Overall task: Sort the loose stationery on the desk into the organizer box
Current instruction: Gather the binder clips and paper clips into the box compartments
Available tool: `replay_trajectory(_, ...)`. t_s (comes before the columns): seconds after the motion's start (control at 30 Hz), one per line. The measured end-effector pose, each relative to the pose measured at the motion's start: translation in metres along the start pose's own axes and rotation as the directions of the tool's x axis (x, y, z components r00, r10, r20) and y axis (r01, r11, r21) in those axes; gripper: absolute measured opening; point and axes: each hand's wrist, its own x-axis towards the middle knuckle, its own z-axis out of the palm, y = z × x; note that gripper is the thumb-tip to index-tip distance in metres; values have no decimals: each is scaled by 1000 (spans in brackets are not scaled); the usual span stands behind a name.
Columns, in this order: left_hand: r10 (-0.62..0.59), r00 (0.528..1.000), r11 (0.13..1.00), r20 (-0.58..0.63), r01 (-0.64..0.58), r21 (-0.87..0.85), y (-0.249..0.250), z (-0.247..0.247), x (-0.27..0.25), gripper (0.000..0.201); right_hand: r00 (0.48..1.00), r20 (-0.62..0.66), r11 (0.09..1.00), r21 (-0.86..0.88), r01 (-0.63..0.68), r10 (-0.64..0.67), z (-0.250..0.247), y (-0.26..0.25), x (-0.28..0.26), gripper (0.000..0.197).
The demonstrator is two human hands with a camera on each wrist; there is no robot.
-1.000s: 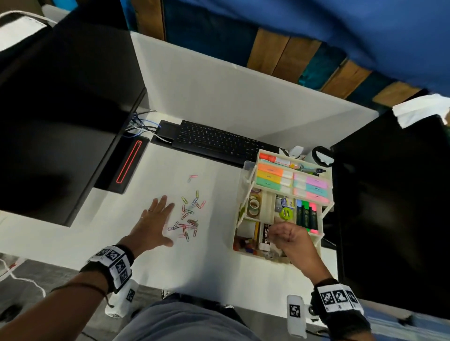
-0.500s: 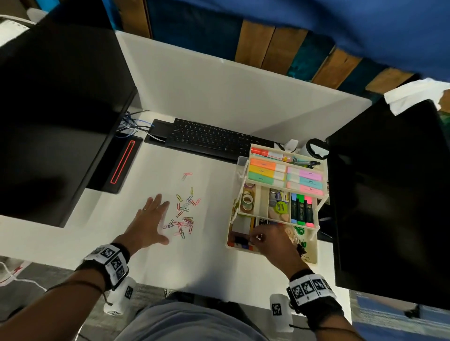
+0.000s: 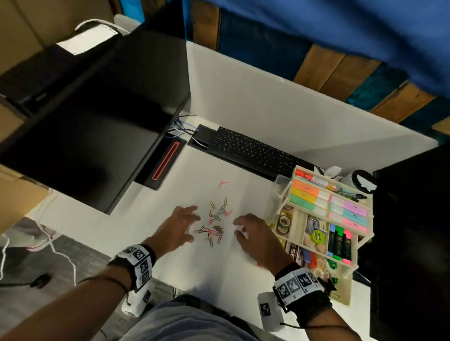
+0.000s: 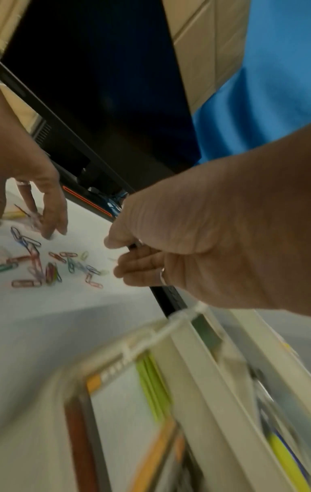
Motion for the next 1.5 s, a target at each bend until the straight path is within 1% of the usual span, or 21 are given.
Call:
replay_trajectory(0.07, 77, 997, 997, -25, -77, -4, -12, 4, 1, 72, 998, 45, 999, -21, -35, 36, 18, -7, 31, 41)
replay_trajectory(0.13, 101, 994, 988, -30, -104, -110, -16, 3, 0, 72, 985, 101, 990, -46, -135, 139, 33, -11, 62, 52)
replay_trajectory(0.23, 114, 994, 992, -3, -114, -59, -11, -7, 3, 49, 970, 94, 973, -68, -219, 224, 46, -6, 102, 61)
replay_trajectory(0.27, 138, 990, 990, -14, -138, 0, -12, -6, 4, 49, 977, 66, 978, -63, -200, 204, 47, -3, 113, 64)
replay_trajectory(0.33, 116, 993, 993, 27, -115, -40, -14, -8, 6, 41, 988, 49, 988, -68, -141, 144, 46, -1, 131, 67)
replay_trajectory(0.37, 68, 986, 998, 153, -70, 5, -19, -6, 6, 36, 988, 73, 989, -77, -129, 135, 45, 0, 138, 65)
replay_trajectory(0.43, 142, 983, 970, 115, -161, 183, -38, 8, 8, 45, 982, 147, 986, -131, -103, 122, 45, 5, 149, 55)
replay_trajectory(0.47, 131, 979, 964, 154, -163, 212, -39, 8, 8, 46, 980, 163, 985, -148, -92, 116, 46, 6, 152, 53)
replay_trajectory(0.53, 129, 986, 981, 104, -142, 133, -27, -4, 6, 37, 981, 154, 984, -154, -94, 118, 53, 8, 147, 57)
replay_trajectory(0.63, 272, 957, 942, 103, -287, 177, -30, -5, 12, 27, 981, 153, 985, -142, -101, 122, 71, 5, 118, 70)
replay_trajectory(0.67, 298, 940, 923, 166, -328, 201, -28, -11, 12, 32, 983, 155, 985, -155, -78, 102, 76, 0, 105, 74)
replay_trajectory(0.7, 313, 935, 904, 165, -347, 249, -33, -10, 13, 34, 987, 148, 984, -176, -43, 69, 82, -4, 93, 77)
replay_trajectory(0.8, 392, 912, 863, 123, -411, 295, -35, -5, 18, 31, 991, 133, 976, -219, 4, 26, 97, -13, 68, 61)
replay_trajectory(0.87, 366, 921, 872, 130, -389, 296, -23, -10, 20, 27, 994, 105, 976, -217, 9, 14, 103, -14, 62, 49)
replay_trajectory(0.93, 349, 934, 891, 77, -356, 283, -15, -12, 19, 24, 996, 84, 973, -231, 14, 6, 107, -14, 61, 44)
replay_trajectory(1.0, 291, 951, 911, 108, -310, 274, -5, -17, 18, 19, 997, 82, 971, -238, 8, 12, 106, -12, 65, 35)
replay_trajectory(1.07, 303, 943, 895, 137, -331, 297, 2, -16, 18, 19, 997, 74, 969, -245, 6, 13, 103, -13, 69, 26)
replay_trajectory(1.13, 284, 953, 904, 101, -302, 303, 5, -17, 18, 23, 998, 57, 970, -242, 13, 1, 101, -14, 72, 20)
replay_trajectory(1.3, 102, 992, 994, 67, -104, 20, 1, -24, 22, 19, 997, -35, 987, -145, -66, 61, 101, -10, 72, 21)
replay_trajectory(1.4, 6, 995, 995, 102, 4, -101, 2, -38, 23, 15, 991, -59, 990, -62, -125, 121, 91, -14, 68, 20)
replay_trajectory(1.5, -23, 998, 972, 64, 38, -231, 2, -49, 20, 15, 984, -142, 994, 29, -101, 104, 73, -18, 59, 19)
